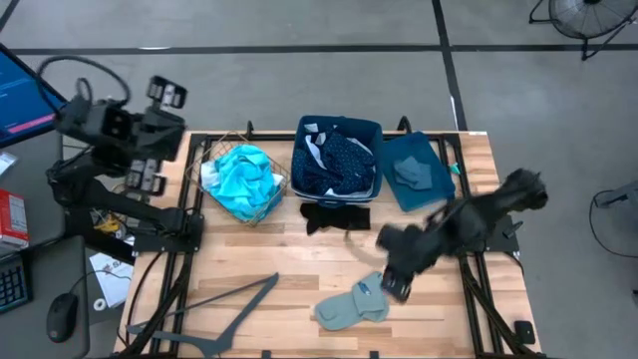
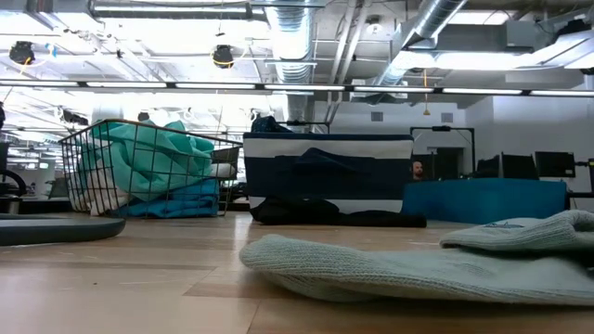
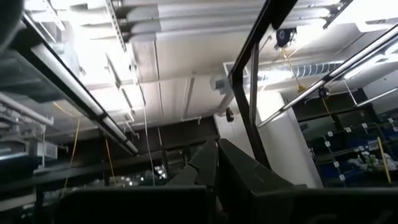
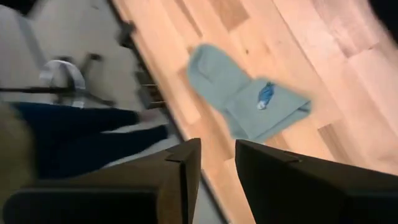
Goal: Pick & Place Cloths
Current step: Put the gray sock into the blue bin
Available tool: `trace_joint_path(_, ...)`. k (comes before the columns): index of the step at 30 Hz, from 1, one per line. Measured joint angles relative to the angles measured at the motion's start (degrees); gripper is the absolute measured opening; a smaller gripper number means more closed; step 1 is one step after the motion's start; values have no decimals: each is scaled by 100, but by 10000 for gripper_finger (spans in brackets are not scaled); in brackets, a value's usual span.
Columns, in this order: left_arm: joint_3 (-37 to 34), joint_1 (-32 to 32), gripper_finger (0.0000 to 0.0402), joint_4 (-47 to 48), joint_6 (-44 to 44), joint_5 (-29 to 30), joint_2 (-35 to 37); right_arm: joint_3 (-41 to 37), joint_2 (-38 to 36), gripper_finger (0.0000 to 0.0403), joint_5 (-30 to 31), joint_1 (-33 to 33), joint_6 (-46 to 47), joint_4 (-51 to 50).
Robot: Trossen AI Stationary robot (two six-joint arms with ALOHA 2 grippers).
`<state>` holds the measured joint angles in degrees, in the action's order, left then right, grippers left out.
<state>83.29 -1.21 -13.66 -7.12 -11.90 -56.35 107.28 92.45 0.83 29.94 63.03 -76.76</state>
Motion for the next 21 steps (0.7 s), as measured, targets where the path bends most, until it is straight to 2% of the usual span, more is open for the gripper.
trace_joint_path(3,193,0,1,123,134,30,-263,0,581,102,565,396,89,-15)
trace_joint_path(6,430,0,1,729,184,313,-484,0,1211,122,1141,765,411,-217)
trace_joint_path(9,621,-43,1,1587,291,494,-773,-1,1866,158,1875,1158,732,-289)
trace_joint_path(12,662,-95,1,2035,309,669,-1069,0,2412,206,2430,1434,1261,-346)
trace_joint_path(16,678,-213,1,1958,343,894,-1341,0,3125,261,2595,1634,2024,-385)
trace_joint_path(21,671,-286,1,1994,586,918,-1662,0,3918,278,2643,1647,2616,-332)
